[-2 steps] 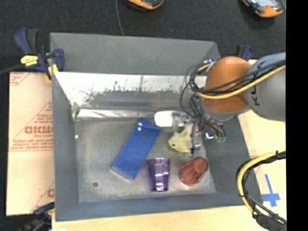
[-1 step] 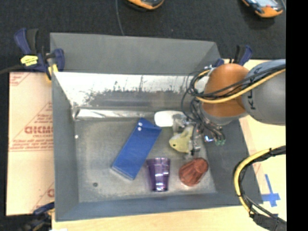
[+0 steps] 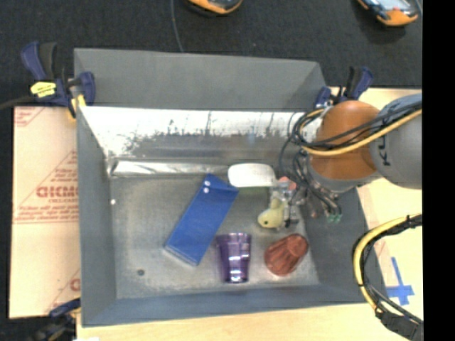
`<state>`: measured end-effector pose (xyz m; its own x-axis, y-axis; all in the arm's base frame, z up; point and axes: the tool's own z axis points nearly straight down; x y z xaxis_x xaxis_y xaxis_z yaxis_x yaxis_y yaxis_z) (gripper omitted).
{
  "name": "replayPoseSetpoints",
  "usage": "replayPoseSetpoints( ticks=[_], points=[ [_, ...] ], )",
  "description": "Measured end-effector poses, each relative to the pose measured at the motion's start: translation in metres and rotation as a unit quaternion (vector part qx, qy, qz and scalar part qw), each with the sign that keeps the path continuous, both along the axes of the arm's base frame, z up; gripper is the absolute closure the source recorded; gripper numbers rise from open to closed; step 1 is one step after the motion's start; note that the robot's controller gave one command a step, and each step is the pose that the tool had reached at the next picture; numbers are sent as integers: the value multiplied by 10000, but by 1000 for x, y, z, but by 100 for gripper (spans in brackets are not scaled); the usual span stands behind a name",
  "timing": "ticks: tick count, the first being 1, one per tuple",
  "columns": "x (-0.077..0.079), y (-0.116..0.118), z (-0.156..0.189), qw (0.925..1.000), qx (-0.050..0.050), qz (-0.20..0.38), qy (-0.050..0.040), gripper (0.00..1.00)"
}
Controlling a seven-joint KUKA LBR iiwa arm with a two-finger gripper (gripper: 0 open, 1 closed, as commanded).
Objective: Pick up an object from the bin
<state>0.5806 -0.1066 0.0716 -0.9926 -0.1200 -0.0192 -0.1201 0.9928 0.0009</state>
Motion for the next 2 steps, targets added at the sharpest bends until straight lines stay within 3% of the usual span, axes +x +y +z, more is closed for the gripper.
replayPoseSetpoints(
  ticks=[1, 2],
  points=[
    [0, 0, 0, 10000, 1, -4, -1, 100],
    [0, -1, 26, 10000, -2, -8, 0, 100]
  ],
)
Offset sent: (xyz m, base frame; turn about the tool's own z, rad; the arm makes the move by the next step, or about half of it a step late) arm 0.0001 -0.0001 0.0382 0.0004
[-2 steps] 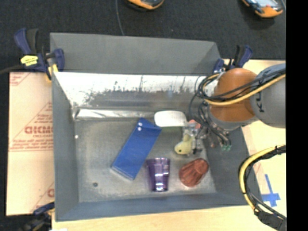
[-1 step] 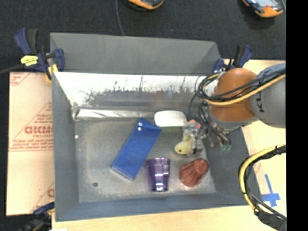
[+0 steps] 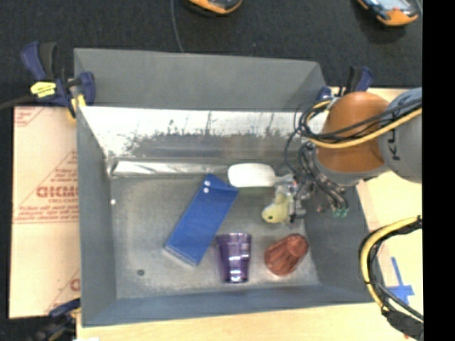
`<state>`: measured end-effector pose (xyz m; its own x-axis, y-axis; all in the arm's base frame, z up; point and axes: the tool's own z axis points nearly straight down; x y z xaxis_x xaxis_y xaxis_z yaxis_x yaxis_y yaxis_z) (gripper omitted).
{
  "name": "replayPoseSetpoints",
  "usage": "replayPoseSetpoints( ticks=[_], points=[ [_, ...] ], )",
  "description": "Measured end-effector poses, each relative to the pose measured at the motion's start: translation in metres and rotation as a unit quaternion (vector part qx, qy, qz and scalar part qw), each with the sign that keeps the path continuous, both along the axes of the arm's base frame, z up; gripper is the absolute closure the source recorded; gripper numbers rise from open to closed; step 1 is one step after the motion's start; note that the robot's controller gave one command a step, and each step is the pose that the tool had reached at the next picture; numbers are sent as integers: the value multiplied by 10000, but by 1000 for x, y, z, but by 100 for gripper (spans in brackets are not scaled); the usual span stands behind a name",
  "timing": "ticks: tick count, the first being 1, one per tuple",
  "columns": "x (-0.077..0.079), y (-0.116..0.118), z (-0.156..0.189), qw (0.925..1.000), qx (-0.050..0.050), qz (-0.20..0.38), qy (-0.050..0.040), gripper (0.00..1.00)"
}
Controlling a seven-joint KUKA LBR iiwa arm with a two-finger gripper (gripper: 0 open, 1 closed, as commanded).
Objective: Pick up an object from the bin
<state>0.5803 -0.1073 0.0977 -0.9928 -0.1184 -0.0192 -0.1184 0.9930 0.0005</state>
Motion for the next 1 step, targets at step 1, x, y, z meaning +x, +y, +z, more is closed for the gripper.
replayPoseSetpoints(
  ticks=[1],
  points=[
    [0, 0, 46, 10000, -1, -10, 7, 100]
  ],
)
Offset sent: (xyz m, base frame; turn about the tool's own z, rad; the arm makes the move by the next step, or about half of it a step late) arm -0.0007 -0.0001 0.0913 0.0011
